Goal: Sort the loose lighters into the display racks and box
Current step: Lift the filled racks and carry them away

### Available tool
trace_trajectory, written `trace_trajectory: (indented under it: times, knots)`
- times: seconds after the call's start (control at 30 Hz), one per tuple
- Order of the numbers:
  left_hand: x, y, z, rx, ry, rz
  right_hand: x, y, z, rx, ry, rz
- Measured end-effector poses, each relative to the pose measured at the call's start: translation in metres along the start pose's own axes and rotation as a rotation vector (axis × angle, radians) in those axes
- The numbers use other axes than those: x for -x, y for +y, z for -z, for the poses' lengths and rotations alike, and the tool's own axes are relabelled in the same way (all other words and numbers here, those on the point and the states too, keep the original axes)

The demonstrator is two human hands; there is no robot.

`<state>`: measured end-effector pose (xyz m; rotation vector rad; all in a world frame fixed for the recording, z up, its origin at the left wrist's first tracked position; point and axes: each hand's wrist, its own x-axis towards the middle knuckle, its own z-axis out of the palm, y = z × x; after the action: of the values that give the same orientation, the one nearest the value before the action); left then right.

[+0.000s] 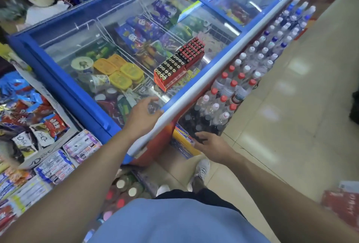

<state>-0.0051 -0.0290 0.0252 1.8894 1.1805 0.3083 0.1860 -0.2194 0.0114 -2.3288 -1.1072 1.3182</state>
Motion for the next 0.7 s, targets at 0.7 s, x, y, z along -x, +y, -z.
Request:
trace_trajectory:
  times: [0.7]
  knots:
    - [-0.107, 0.021, -0.071, 0.215, 0.399, 0.41, -0.209, -0.055, 0.135, -0.101, -0.068, 0.106]
